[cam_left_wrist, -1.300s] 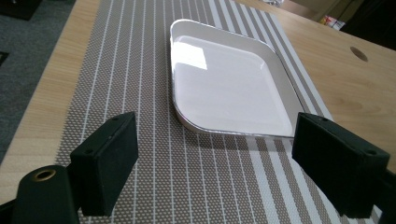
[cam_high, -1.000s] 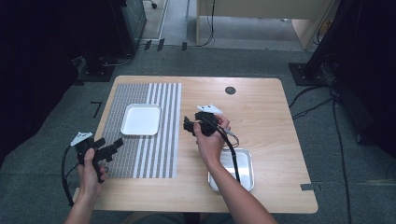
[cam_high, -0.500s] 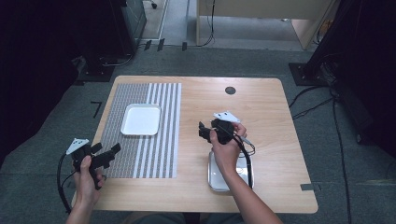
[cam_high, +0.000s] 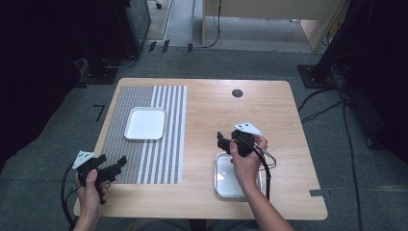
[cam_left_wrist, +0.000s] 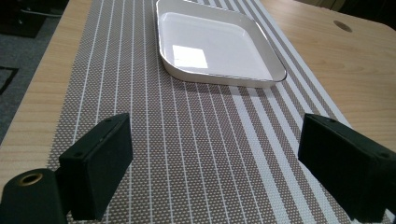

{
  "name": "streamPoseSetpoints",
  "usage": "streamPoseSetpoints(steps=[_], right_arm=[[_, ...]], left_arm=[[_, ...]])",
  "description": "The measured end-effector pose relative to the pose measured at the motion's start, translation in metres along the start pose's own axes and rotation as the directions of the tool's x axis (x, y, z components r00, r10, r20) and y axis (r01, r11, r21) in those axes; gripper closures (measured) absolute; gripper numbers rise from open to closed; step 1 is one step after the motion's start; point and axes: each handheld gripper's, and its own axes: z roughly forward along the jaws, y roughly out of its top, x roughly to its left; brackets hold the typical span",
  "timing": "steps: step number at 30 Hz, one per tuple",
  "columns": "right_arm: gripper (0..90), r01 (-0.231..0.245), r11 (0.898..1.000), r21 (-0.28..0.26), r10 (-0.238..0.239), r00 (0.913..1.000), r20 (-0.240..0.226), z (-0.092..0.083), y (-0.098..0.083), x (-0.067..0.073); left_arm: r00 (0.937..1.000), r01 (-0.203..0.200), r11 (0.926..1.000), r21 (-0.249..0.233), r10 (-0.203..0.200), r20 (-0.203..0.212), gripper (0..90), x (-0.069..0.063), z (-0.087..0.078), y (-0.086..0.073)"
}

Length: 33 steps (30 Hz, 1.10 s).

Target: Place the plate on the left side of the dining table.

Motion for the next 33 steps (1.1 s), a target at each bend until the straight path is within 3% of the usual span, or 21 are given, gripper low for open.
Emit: streamPoseSetpoints(steps=[7, 11, 13, 26, 31, 33], right_arm=[[22.9, -0.006, 1.0, -0.01, 0.006, 0.9998, 0.019, -0.014, -0.008, -0.015], [23.1, -0.006, 1.0, -0.009, 0.007, 0.9994, 0.034, -0.021, -0.014, -0.024], [23.1, -0.007, 1.0, -0.009, 0.007, 0.9991, 0.041, -0.024, -0.017, -0.029], [23.0, -0.02, 1.0, -0.02, 0.022, 0.9946, 0.101, -0.049, -0.031, -0.065], [23.1, -0.041, 0.999, -0.017, 0.043, 0.9909, 0.127, -0.056, -0.04, -0.081], [23.1, -0.049, 0.999, -0.018, 0.051, 0.9895, 0.135, -0.059, -0.043, -0.086]], left_arm=[[0.9992, -0.038, 0.9989, -0.026, 0.038, -0.014, 8.0, -0.006, -0.006, -0.009], [0.9983, -0.057, 0.9979, -0.03, 0.057, -0.011, 7.9, -0.006, -0.008, -0.013], [0.9978, -0.066, 0.9973, -0.034, 0.066, 0.008, 3.5, -0.005, -0.008, -0.015], [0.9972, -0.069, 0.9975, -0.018, 0.068, -0.029, 2.2, 0.0, -0.01, -0.025], [0.9958, -0.066, 0.9978, -0.008, 0.065, -0.064, 1.8, 0.004, -0.011, -0.029], [0.996, -0.071, 0.9975, 0.006, 0.071, -0.054, 0.1, 0.006, -0.011, -0.03]])
